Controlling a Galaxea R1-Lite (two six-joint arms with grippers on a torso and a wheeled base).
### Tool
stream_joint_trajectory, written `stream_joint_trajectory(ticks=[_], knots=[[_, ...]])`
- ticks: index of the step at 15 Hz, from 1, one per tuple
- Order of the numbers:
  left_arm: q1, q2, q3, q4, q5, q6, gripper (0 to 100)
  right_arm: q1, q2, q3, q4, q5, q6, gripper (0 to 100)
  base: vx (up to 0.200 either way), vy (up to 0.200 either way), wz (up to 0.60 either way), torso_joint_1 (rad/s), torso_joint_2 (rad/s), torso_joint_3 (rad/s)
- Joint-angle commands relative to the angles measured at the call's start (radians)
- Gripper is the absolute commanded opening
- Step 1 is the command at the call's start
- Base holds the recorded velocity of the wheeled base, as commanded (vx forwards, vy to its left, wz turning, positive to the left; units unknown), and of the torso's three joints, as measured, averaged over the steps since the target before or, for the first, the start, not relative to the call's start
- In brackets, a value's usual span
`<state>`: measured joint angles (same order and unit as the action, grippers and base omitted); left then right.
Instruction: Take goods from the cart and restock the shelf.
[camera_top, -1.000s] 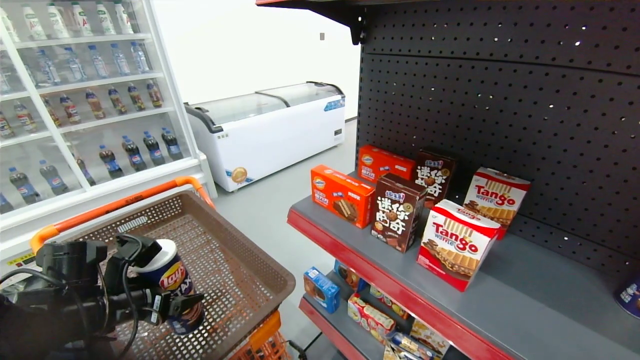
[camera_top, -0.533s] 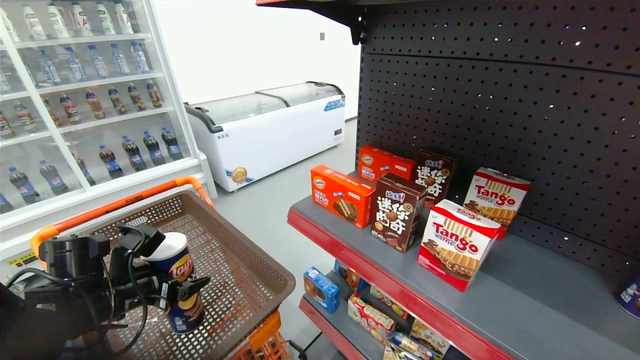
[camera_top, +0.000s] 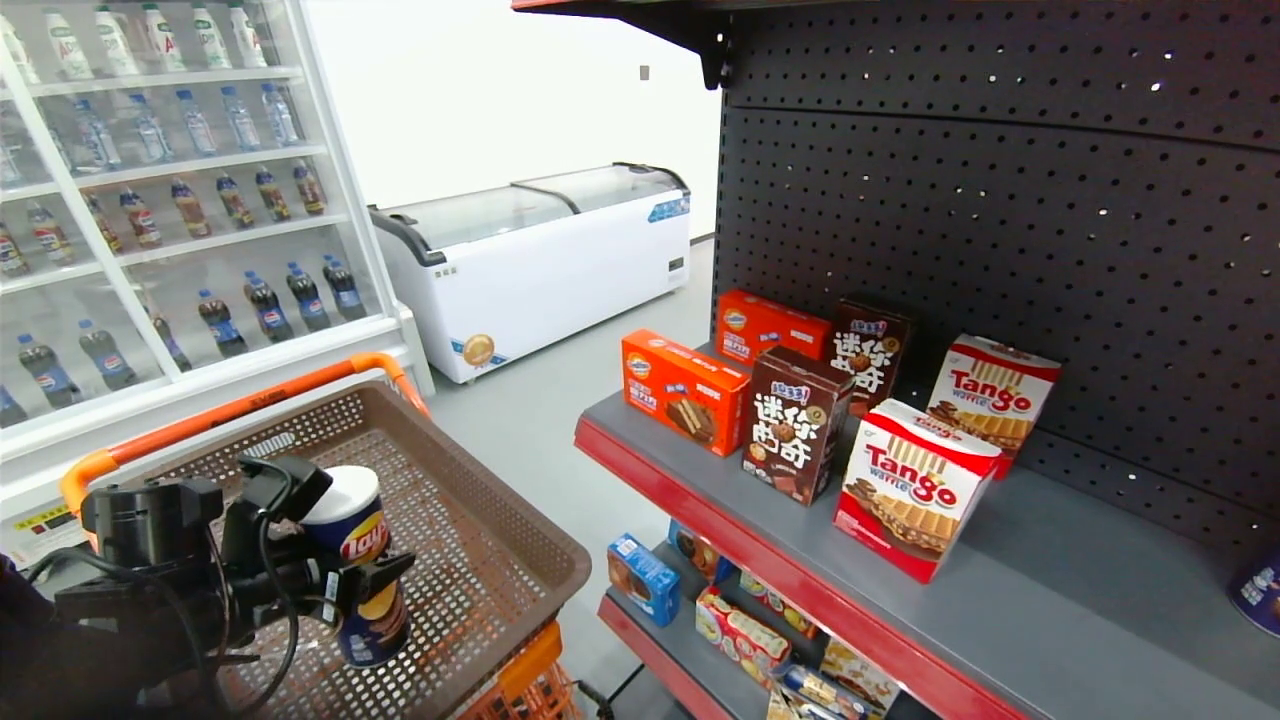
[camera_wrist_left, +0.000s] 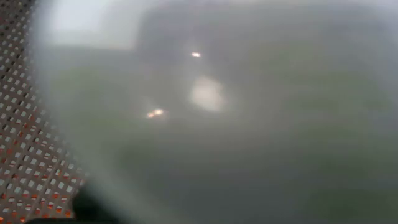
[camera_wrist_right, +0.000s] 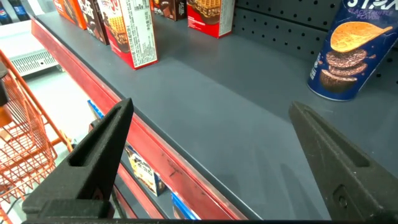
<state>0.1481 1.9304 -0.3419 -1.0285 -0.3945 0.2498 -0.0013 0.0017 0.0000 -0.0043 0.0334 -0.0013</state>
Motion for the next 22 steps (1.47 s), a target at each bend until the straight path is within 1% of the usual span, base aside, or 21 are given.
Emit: stream_joint_trajectory(ticks=[1,3,4,6,7,8,9,10,11,12,14,15,17,18,19,21,22], knots=[[-0.001,0.007,0.0,0.001,0.0,0.0,0,0.0,0.0,0.0,0.0,0.0,0.0,100,0.0,0.0,0.0,0.0,0.0,0.0],[-0.001,-0.001,0.006,0.013,0.011,-0.003,0,0.0,0.0,0.0,0.0,0.0,0.0,100,0.0,0.0,0.0,0.0,0.0,0.0],[-0.001,-0.025,0.008,0.015,0.019,0.0,0,-0.002,0.0,0.0,0.0,0.0,0.0,100,0.0,0.0,0.0,0.0,0.0,0.0],[-0.005,-0.099,-0.016,0.027,0.046,-0.009,0,-0.002,0.0,0.0,0.0,0.0,0.0,100,0.0,0.0,0.0,0.0,0.0,0.0],[-0.004,-0.153,-0.029,0.047,0.049,-0.024,0,0.0,0.0,0.0,0.0,0.0,0.0,100,0.0,0.0,0.0,0.0,0.0,0.0],[-0.001,-0.229,-0.04,0.093,0.057,-0.05,0,0.0,0.0,0.0,0.0,0.0,0.0,100,0.0,0.0,0.0,0.0,0.0,0.0],[-0.004,-0.278,-0.057,0.143,0.066,-0.061,0,0.0,0.0,0.0,0.0,0.0,0.0,100,0.0,0.0,0.0,0.0,0.0,0.0],[-0.007,-0.377,-0.081,0.24,0.068,-0.093,0,0.0,0.0,0.0,0.0,0.0,0.0,100,0.0,0.0,0.0,0.0,0.0,0.0],[-0.008,-0.456,-0.095,0.32,0.063,-0.113,0,0.0,0.0,0.0,0.0,0.0,0.0,100,0.0,0.0,0.0,0.0,0.0,0.0],[-0.007,-0.504,-0.106,0.375,0.065,-0.115,0,0.0,0.0,0.0,0.0,0.0,0.0,100,0.0,0.0,0.0,0.0,0.0,0.0],[-0.005,-0.705,-0.169,0.694,0.078,-0.118,0,0.0,0.0,0.0,0.0,0.0,0.0,100,0.0,0.0,0.0,0.0,0.0,0.0],[-0.01,-0.794,-0.163,0.769,0.078,-0.126,0,0.0,0.0,0.0,0.0,0.0,0.0,100,0.0,0.0,0.0,0.0,0.0,0.0],[-0.007,-0.926,-0.149,0.835,0.085,-0.153,0,0.0,0.0,0.0,0.0,0.0,0.0,100,0.0,0.0,0.0,0.0,0.0,0.0],[-0.008,-1.022,-0.117,0.855,0.082,-0.181,0,0.0,0.0,0.0,0.0,0.0,0.0,100,0.0,0.0,0.0,0.0,0.0,0.0],[-0.013,-1.094,-0.081,0.855,0.082,-0.181,0,0.0,0.0,0.0,0.0,0.0,0.0,100,0.0,0.0,0.0,0.0,0.0,0.0],[-0.002,-1.209,-0.025,0.854,0.089,-0.178,0,-0.002,0.0,0.0,0.0,0.0,0.0,100,0.0,0.0,0.0,0.0,0.0,0.0],[-0.005,-1.278,-0.016,0.855,0.095,-0.182,0,0.0,0.0,0.0,0.0,0.0,0.0,100,0.0,0.0,0.0,0.0,0.0,0.0]])
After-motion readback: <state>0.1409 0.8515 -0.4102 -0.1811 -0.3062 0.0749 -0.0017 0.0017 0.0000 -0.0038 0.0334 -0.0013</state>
